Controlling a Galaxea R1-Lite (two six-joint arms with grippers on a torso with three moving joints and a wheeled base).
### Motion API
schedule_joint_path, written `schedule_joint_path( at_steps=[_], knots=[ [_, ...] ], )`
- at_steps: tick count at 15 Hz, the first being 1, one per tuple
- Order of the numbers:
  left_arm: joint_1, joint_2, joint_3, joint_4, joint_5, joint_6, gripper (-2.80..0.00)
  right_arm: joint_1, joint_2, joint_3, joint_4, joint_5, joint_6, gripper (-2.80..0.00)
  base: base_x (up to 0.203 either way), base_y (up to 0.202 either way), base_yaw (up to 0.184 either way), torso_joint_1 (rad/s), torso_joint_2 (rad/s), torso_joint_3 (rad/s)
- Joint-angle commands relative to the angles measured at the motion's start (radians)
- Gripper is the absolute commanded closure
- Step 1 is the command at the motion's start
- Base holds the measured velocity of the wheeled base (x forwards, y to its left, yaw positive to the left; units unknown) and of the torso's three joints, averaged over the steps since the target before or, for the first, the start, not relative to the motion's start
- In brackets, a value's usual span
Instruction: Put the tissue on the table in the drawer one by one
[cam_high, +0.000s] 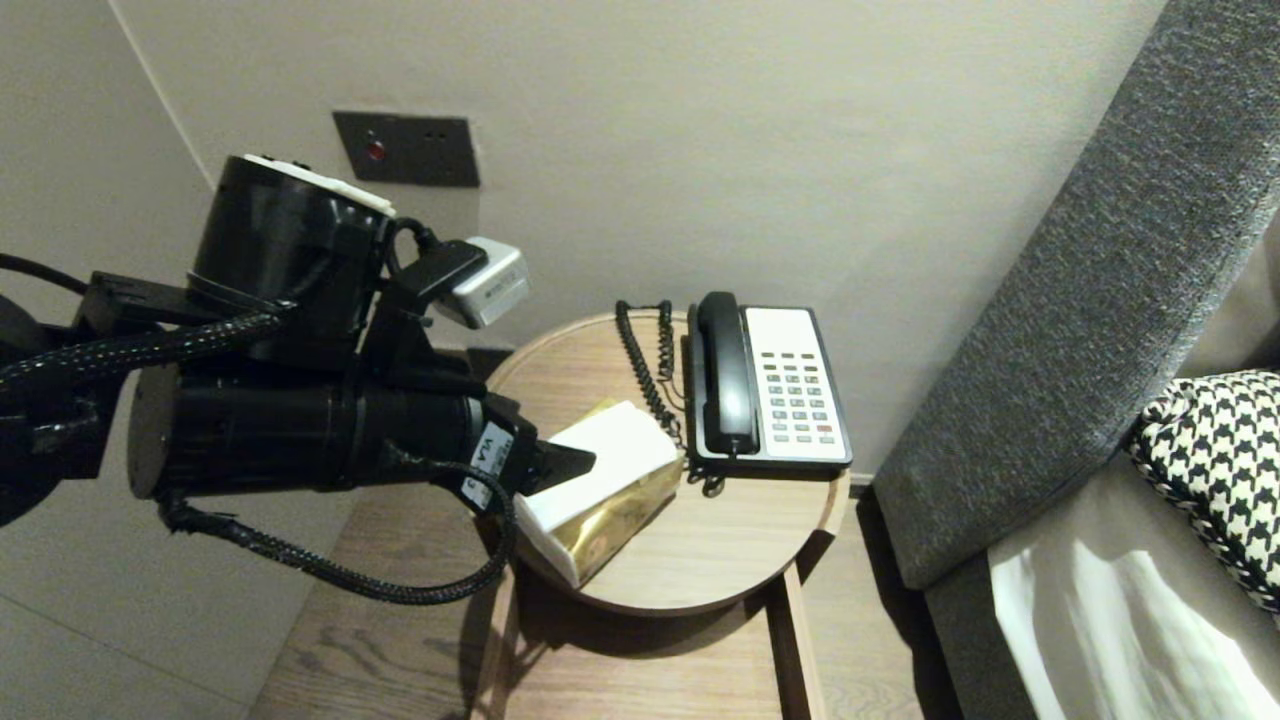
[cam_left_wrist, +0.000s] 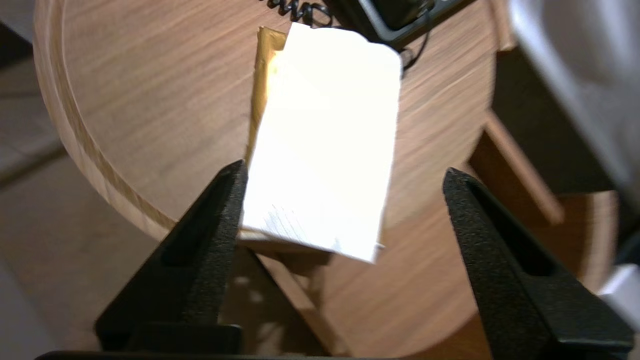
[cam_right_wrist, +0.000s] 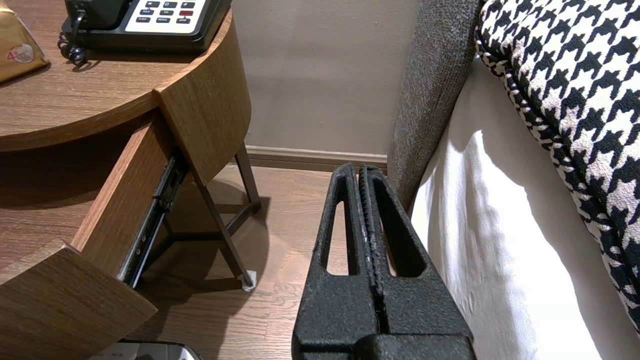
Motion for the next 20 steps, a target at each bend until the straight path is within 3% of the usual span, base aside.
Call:
schedule_joint_path(
  at_steps=[1,5,20],
  knots=[
    [0.011,0.085,-0.037,-0.004,0.0,0.031,-2.8,0.0,0.0,0.012,0.0,0.0,0.0,0.0,0.0,0.0,0.0,0.0,0.0,0.0],
    [0.013,0.168,-0.057,-0.041,0.005,0.135,-2.8,0.0,0.001,0.012,0.0,0.0,0.0,0.0,0.0,0.0,0.0,0.0,0.0,0.0],
    [0.0,0.234,-0.041,-0.079,0.023,0.13,-2.8,0.0,0.0,0.012,0.0,0.0,0.0,0.0,0.0,0.0,0.0,0.0,0.0,0.0]
  ],
)
